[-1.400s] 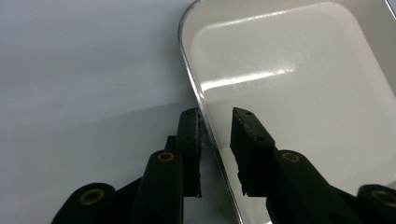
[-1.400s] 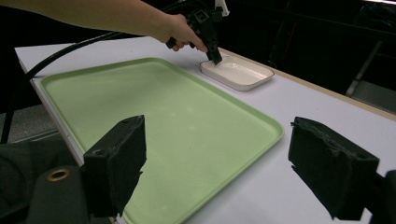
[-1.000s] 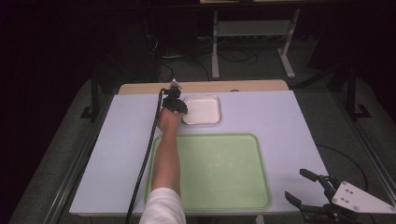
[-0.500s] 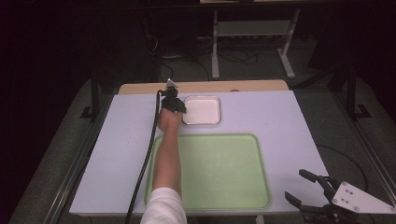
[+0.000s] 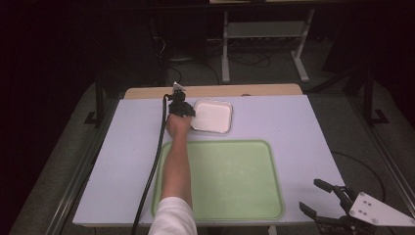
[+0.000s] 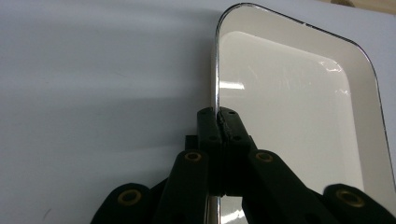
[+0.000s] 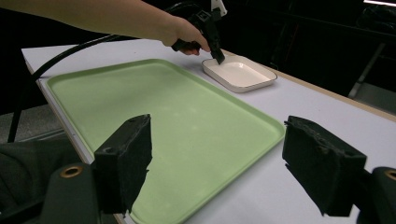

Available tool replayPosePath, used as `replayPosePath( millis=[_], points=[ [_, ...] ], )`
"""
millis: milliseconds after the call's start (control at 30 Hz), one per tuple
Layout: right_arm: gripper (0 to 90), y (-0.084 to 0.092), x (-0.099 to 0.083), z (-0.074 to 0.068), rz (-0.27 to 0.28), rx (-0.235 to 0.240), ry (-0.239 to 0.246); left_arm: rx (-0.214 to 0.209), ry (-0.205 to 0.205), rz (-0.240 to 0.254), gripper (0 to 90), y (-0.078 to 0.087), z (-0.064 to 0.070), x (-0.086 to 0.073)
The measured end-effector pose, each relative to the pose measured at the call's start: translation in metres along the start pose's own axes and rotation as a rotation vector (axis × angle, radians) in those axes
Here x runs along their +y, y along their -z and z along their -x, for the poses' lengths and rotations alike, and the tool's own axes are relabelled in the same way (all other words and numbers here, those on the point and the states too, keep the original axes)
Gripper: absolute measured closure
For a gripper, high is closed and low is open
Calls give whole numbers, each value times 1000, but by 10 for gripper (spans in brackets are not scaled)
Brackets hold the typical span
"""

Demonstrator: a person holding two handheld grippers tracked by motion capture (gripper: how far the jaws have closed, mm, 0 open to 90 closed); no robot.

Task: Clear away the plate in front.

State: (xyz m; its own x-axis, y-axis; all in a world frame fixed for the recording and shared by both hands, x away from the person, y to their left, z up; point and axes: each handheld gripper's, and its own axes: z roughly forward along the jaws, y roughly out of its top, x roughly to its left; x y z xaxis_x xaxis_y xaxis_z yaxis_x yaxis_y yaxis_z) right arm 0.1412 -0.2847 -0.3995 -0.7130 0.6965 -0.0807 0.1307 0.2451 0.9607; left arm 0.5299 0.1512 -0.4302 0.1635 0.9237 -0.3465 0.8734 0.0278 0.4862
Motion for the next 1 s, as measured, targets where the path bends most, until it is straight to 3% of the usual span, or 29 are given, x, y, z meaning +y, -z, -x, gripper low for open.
replayPosePath(
  millis=[233,700,900,1000],
  points=[
    [230,0,0,1,2,-5,-6,-42,44,54,888,16,-6,2],
    [235,0,-1,1,0,-6,-6,-110,86,110,888,42,-10,-5],
    [237,-2,-2,2,-3,-2,-10,-158,78,131,888,56,-12,-14],
    [236,-2,-2,1,-2,-1,-9,-153,69,146,888,61,-11,-17]
  ],
)
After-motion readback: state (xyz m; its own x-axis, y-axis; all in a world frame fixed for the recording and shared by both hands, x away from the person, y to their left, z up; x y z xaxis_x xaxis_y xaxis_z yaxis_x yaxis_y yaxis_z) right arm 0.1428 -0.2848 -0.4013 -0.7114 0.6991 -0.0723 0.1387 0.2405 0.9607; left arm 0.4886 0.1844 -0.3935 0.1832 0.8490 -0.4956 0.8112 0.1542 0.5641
